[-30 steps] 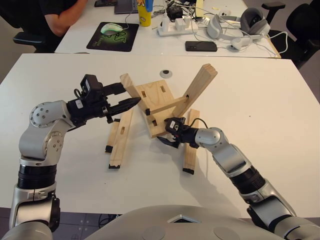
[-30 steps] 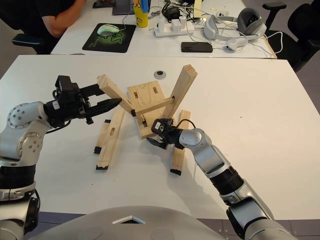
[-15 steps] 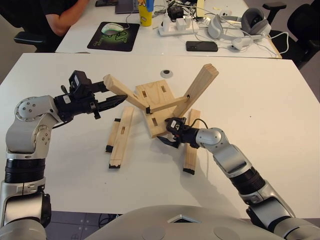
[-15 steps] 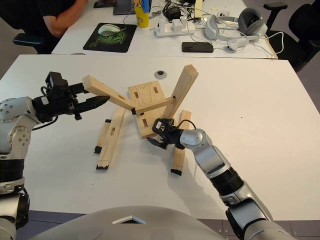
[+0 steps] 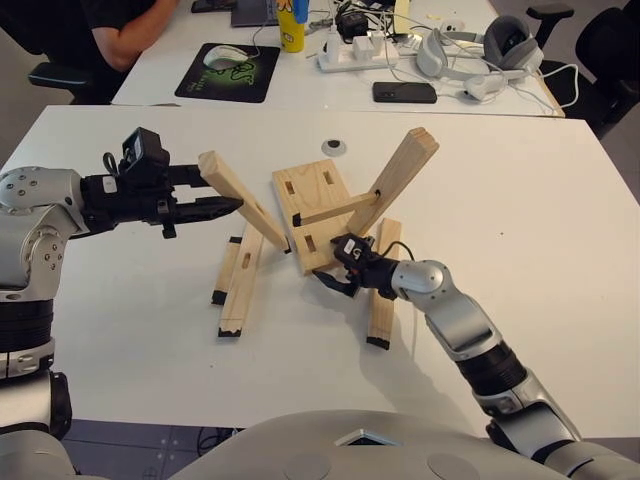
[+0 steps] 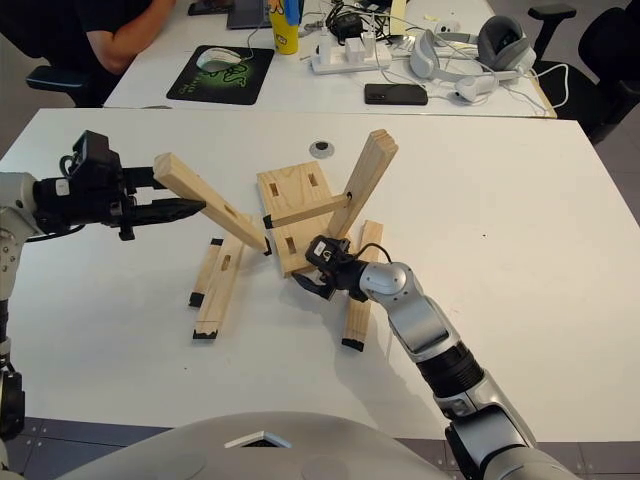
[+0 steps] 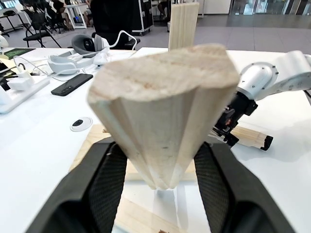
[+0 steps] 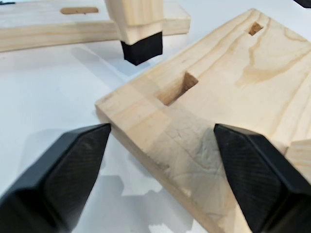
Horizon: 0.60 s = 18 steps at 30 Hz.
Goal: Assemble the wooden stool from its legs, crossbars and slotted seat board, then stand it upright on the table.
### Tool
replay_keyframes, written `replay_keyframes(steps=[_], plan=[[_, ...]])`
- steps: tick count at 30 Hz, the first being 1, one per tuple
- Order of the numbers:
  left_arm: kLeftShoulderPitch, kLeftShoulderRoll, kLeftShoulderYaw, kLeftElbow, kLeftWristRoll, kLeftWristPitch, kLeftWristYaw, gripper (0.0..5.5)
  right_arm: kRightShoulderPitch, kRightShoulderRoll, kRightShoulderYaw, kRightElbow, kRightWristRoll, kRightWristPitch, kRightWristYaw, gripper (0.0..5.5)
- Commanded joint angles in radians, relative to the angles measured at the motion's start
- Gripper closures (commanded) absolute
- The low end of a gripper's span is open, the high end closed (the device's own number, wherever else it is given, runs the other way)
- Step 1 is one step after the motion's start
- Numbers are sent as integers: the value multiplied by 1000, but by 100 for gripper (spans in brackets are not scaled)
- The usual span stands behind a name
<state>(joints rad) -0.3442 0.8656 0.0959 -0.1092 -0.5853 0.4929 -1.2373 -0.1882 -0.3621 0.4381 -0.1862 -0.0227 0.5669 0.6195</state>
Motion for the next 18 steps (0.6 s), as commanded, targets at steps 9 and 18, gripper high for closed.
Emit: replay_keyframes(steps=[9,18], plan=[[-1,-34,57,-88,-73,60,75,343,33,-15,8,41,0,57,7,157],[4,-42,59,-112,-100,86,95,343,18,-8,14,55,-2,52,11,157]])
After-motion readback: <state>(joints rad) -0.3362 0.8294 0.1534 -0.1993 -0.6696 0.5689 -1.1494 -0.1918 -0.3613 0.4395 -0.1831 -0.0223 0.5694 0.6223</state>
